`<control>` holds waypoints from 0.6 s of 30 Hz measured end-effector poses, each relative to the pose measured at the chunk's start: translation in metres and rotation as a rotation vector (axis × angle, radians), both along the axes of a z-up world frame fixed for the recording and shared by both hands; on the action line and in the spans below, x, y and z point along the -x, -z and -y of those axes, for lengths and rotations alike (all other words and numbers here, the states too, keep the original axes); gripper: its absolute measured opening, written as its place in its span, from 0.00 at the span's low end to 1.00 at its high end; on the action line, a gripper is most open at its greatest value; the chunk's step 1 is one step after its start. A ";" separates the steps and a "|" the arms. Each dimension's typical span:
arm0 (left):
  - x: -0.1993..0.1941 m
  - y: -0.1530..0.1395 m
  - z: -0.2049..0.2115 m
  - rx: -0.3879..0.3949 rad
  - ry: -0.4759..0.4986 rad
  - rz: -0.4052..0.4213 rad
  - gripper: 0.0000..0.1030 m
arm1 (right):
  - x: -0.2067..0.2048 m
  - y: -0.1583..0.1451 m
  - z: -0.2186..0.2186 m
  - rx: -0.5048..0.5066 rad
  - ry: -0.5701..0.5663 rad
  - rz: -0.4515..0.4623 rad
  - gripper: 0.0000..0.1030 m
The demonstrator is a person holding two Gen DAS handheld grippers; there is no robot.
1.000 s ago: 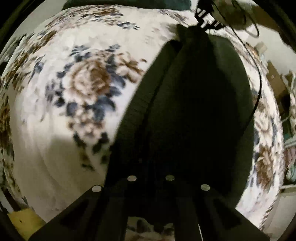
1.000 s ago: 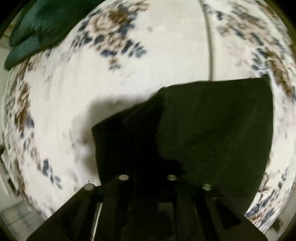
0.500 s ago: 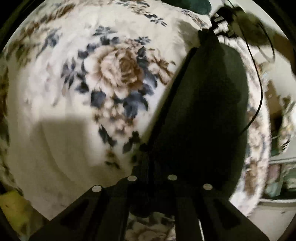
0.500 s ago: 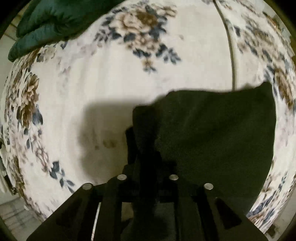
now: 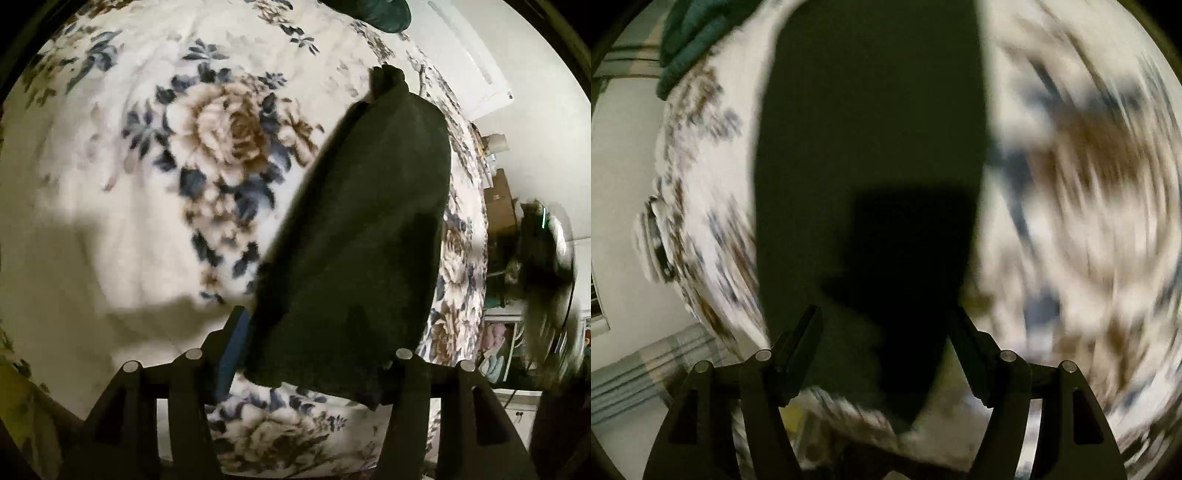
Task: Fold small clothes
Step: 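Lift the hem with both grippers and fold it toward the collar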
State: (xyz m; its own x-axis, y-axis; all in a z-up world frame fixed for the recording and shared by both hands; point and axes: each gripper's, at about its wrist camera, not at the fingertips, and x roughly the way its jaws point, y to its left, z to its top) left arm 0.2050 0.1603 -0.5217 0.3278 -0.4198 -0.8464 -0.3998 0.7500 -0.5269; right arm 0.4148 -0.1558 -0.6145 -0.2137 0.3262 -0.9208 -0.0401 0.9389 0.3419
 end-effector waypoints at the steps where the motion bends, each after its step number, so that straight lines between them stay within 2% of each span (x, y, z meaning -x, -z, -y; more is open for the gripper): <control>1: -0.002 0.003 0.000 -0.007 0.006 -0.003 0.52 | 0.028 0.012 0.014 -0.016 0.031 -0.030 0.70; 4: -0.014 0.022 0.005 -0.018 0.044 -0.027 0.52 | 0.094 0.050 0.039 -0.096 0.139 -0.114 0.70; 7: -0.023 0.040 0.009 -0.013 0.082 -0.044 0.52 | 0.134 0.081 0.046 -0.174 0.231 -0.125 0.70; 11: -0.029 0.057 0.016 -0.029 0.145 -0.065 0.52 | 0.163 0.105 0.035 -0.248 0.295 -0.091 0.70; 14: -0.027 0.053 0.024 -0.071 0.183 -0.028 0.49 | 0.176 0.110 0.029 -0.258 0.338 -0.061 0.70; 15: -0.027 0.052 0.029 -0.087 0.198 -0.016 0.35 | 0.178 0.110 0.025 -0.255 0.349 -0.044 0.62; 16: -0.026 0.050 0.033 -0.102 0.217 -0.009 0.21 | 0.182 0.109 0.022 -0.255 0.355 -0.036 0.37; 17: -0.026 0.049 0.036 -0.111 0.236 -0.008 0.07 | 0.185 0.109 0.019 -0.242 0.353 -0.039 0.24; 18: -0.026 0.044 0.039 -0.122 0.242 0.003 0.07 | 0.191 0.108 0.017 -0.232 0.364 -0.032 0.17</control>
State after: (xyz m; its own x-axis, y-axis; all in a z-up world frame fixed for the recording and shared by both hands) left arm 0.2308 0.1211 -0.5657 0.2329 -0.3816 -0.8945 -0.1996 0.8814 -0.4280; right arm 0.2242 -0.1729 -0.7227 -0.0734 0.5834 -0.8089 0.2932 0.7879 0.5416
